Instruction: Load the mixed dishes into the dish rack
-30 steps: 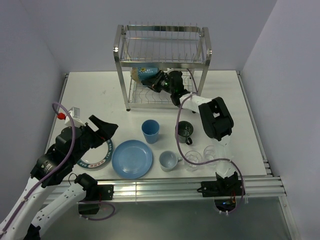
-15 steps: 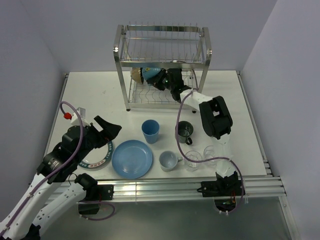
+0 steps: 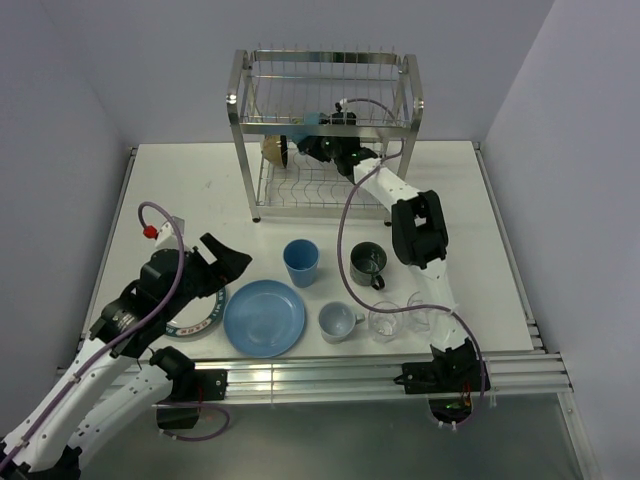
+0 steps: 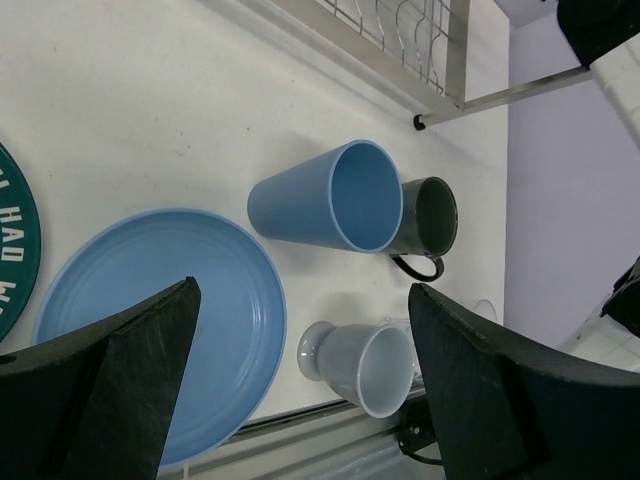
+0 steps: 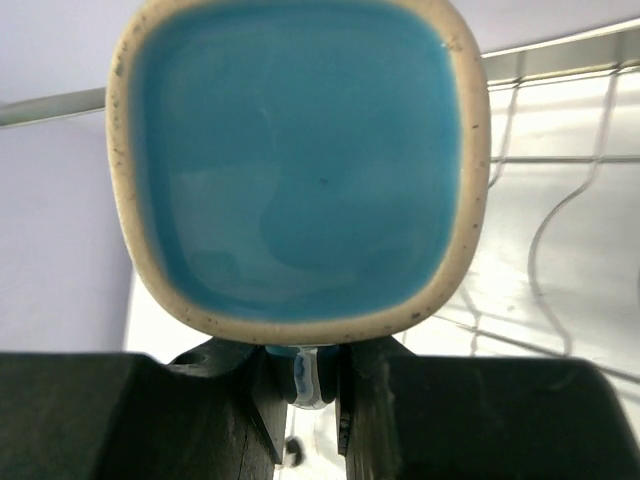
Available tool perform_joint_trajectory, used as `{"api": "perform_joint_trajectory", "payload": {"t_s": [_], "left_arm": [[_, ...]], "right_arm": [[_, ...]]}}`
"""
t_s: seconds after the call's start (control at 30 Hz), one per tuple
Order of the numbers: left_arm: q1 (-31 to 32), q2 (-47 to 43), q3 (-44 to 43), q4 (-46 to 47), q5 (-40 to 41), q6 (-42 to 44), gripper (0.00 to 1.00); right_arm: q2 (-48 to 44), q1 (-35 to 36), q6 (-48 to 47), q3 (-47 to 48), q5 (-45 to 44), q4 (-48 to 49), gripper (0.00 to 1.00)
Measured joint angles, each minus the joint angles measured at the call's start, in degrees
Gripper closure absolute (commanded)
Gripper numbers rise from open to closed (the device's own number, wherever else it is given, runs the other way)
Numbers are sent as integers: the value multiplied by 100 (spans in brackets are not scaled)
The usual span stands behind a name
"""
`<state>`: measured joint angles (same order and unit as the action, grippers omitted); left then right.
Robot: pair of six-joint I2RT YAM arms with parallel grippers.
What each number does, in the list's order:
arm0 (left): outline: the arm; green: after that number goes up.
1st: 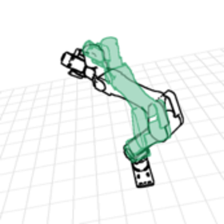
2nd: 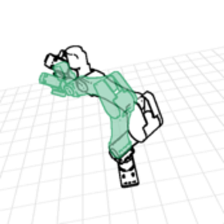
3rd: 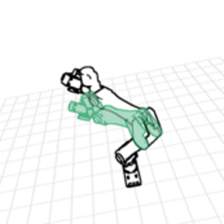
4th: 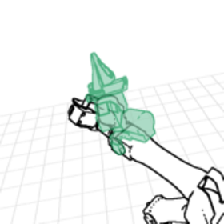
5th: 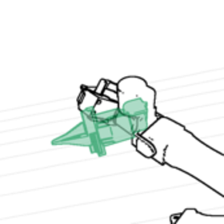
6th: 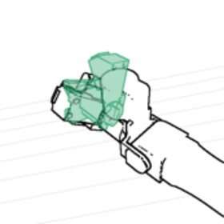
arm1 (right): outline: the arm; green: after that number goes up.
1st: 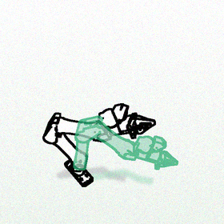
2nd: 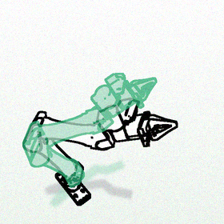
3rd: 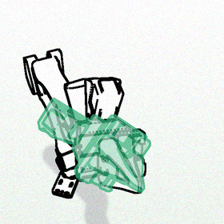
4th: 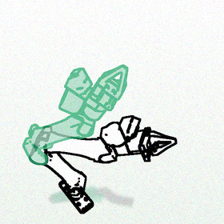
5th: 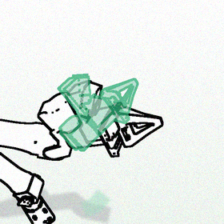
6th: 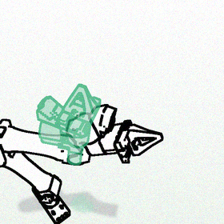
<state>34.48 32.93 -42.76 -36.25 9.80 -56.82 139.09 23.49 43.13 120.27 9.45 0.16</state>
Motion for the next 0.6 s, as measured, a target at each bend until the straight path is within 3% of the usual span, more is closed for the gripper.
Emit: {"api": "perform_joint_trajectory", "payload": {"t_s": [0.6], "left_arm": [[2,223,184,306,-221,-114,10]], "right_arm": [[826,264,-920,1600,-763,-1834,100]]}}
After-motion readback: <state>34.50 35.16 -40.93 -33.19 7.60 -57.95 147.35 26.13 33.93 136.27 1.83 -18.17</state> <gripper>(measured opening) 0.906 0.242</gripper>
